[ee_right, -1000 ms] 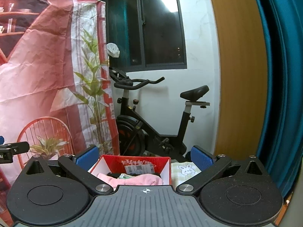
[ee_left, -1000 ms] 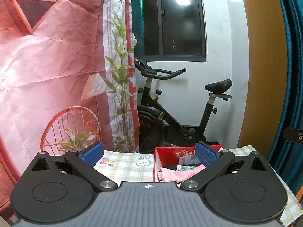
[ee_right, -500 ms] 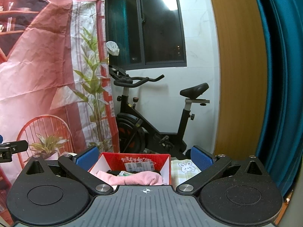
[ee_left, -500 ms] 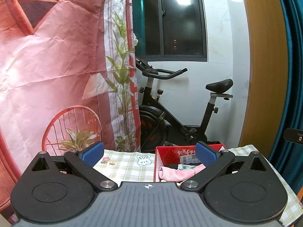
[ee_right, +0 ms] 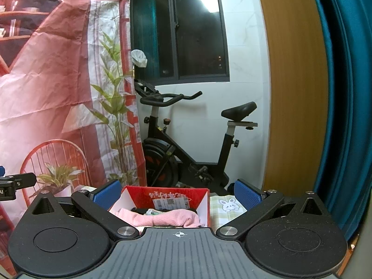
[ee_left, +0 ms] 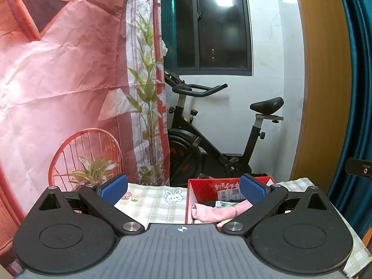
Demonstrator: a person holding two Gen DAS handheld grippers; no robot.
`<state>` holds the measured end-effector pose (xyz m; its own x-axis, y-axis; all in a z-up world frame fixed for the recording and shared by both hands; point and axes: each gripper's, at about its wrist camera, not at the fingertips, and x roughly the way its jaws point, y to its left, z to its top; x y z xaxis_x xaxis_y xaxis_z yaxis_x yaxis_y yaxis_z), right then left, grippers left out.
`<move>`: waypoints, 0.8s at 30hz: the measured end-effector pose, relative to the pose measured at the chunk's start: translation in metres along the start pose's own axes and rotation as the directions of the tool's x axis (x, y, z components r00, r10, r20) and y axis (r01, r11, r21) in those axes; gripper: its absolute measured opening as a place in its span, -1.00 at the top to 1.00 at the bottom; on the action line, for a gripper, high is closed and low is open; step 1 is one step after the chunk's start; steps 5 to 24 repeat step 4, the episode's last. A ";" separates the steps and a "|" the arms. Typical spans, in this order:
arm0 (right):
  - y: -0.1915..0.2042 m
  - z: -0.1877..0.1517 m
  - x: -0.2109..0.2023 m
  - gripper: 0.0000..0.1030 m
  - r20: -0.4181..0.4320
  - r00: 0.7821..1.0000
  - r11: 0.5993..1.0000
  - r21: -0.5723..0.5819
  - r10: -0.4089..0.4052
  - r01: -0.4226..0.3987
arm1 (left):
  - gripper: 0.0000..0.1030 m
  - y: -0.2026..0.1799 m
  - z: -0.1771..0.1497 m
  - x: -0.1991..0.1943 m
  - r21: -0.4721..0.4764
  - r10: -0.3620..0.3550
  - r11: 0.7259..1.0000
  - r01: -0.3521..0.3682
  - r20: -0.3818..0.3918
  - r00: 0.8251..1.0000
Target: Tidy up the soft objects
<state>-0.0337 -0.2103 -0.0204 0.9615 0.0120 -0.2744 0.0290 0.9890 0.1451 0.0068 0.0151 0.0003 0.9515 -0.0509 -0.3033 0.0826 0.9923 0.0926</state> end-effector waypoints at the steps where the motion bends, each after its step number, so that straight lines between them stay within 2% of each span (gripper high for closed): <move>1: 0.000 0.001 0.000 -0.99 0.000 1.000 1.000 0.001 0.000 0.000 | -1.00 0.000 0.000 0.000 0.001 0.000 1.000 0.000 0.002 1.000; 24: 0.000 0.001 0.000 -0.99 0.000 1.000 1.000 0.000 0.000 0.000 | -1.00 0.000 0.000 0.000 0.003 -0.002 1.000 0.002 0.004 1.000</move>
